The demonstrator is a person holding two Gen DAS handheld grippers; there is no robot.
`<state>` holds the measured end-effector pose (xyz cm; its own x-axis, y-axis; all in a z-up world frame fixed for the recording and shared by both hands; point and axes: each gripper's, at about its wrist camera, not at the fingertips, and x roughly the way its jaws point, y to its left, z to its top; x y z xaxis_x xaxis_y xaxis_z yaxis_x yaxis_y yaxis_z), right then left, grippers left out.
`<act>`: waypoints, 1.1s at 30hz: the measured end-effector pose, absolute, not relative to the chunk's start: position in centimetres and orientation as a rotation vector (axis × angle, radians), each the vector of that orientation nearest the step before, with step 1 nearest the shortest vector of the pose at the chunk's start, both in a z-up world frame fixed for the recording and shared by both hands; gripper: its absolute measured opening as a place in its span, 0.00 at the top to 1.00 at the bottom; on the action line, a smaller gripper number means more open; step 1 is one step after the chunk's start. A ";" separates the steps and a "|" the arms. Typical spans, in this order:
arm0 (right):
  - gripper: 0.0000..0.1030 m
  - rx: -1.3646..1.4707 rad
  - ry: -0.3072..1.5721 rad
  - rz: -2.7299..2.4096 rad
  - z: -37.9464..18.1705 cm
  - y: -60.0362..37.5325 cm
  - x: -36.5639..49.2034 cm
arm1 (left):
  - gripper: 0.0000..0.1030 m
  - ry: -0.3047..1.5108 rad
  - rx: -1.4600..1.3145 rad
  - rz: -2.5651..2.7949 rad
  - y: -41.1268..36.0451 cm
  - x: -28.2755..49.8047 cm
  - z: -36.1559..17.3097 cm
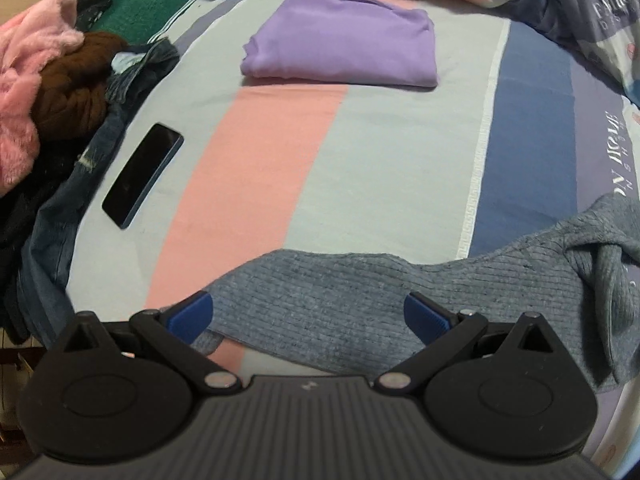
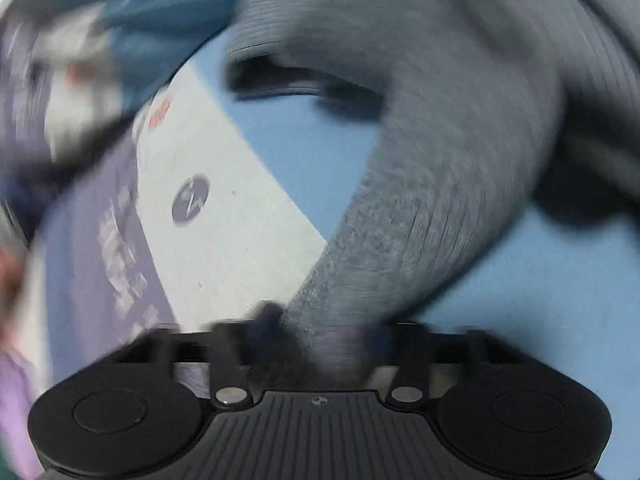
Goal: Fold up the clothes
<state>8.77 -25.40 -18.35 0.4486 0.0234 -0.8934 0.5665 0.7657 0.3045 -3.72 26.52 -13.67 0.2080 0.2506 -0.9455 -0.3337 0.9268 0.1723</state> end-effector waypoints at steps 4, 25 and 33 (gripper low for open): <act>0.84 0.537 0.910 -0.190 -13.2 -21.4 8.6 | 0.00 1.293 -0.110 0.427 28.2 -4.5 -13.3; 0.38 -0.269 0.856 0.749 -13.3 18.3 -5.7 | 0.00 1.299 -0.264 0.695 41.9 -15.4 -13.1; 0.28 -0.806 0.807 0.463 -20.1 -0.6 -10.3 | 0.00 1.314 -0.181 0.463 34.9 -10.9 -15.8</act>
